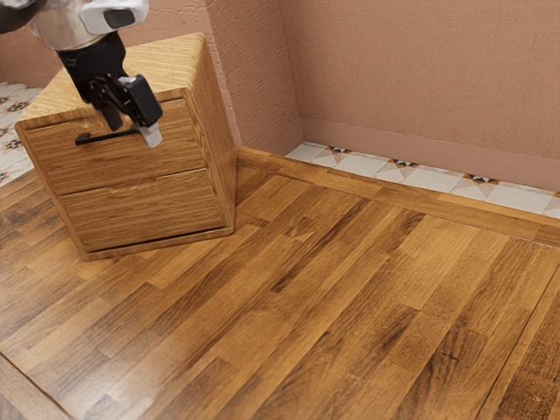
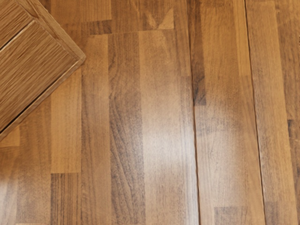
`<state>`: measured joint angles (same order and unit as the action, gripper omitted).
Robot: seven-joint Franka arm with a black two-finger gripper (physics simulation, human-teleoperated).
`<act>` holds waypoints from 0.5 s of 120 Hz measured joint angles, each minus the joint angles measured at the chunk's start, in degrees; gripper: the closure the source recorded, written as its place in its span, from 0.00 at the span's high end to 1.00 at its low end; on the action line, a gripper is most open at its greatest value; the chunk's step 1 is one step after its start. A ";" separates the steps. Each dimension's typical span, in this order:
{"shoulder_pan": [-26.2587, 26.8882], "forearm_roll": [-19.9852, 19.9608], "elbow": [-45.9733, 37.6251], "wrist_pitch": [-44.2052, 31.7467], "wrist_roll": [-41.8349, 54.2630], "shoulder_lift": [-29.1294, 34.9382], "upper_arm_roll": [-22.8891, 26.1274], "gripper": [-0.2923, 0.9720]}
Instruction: Pull the drawer handle with one arm to open the drawer
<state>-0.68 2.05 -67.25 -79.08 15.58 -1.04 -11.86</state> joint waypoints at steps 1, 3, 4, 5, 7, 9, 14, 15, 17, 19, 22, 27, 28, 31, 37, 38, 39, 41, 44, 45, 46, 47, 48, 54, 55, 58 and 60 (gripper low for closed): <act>-0.15 -0.01 0.01 -0.03 -0.14 -0.29 0.24 0.77; -0.32 -0.03 0.02 -0.09 -0.41 -0.80 0.61 0.77; -0.36 -0.04 0.03 -0.12 -0.55 -1.03 0.76 0.77; -0.36 -0.05 0.02 -0.15 -0.68 -1.23 0.89 0.77; -0.25 -0.06 -0.01 -0.20 -0.95 -1.56 1.08 0.77; -0.04 -0.07 -0.13 -0.24 -1.20 -1.81 1.21 0.77; 0.72 -0.04 -0.54 -0.30 -1.75 -2.19 1.41 0.77; 0.90 0.00 -0.64 -0.30 -1.83 -2.24 1.43 0.77; 1.25 0.08 -0.87 -0.29 -1.92 -2.31 1.47 0.77; 1.60 0.17 -1.09 -0.28 -1.96 -2.37 1.49 0.77; 2.10 0.29 -1.31 -0.26 -1.94 -2.42 1.48 0.77; 2.67 0.59 -1.49 -0.23 -1.73 -2.58 1.45 0.77; 2.74 0.72 -1.51 -0.22 -1.67 -2.60 1.44 0.77; 2.86 1.28 -1.50 -0.22 -1.43 -2.64 1.47 0.77; 2.81 2.75 -1.56 -0.54 -0.16 -2.75 1.50 0.77; 2.76 2.97 -1.62 -0.70 0.13 -2.72 1.50 0.77; 2.72 3.17 -1.93 -1.00 0.45 -2.60 1.51 0.77; 2.68 3.53 -3.40 -1.96 1.17 -1.87 1.53 0.77; 2.67 3.99 -6.19 -3.91 2.33 -0.39 1.53 0.77; 2.70 4.13 -7.45 -4.77 2.78 0.28 1.51 0.77; 2.70 4.26 -8.53 -5.59 3.23 0.86 1.50 0.77; 2.70 4.38 -9.61 -6.45 3.69 1.44 1.49 0.77; 2.72 4.49 -10.80 -7.39 4.23 2.09 1.46 0.77; 2.51 5.00 -17.02 -13.43 8.23 5.33 1.37 0.77; 2.39 5.08 -17.84 -14.42 8.94 5.69 1.36 0.77; 2.03 5.77 -20.45 -17.47 11.06 6.59 1.31 0.77; 1.80 6.48 -22.30 -19.51 12.43 7.41 1.29 0.77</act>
<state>1.12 8.53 -89.55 -98.59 28.01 6.37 -10.57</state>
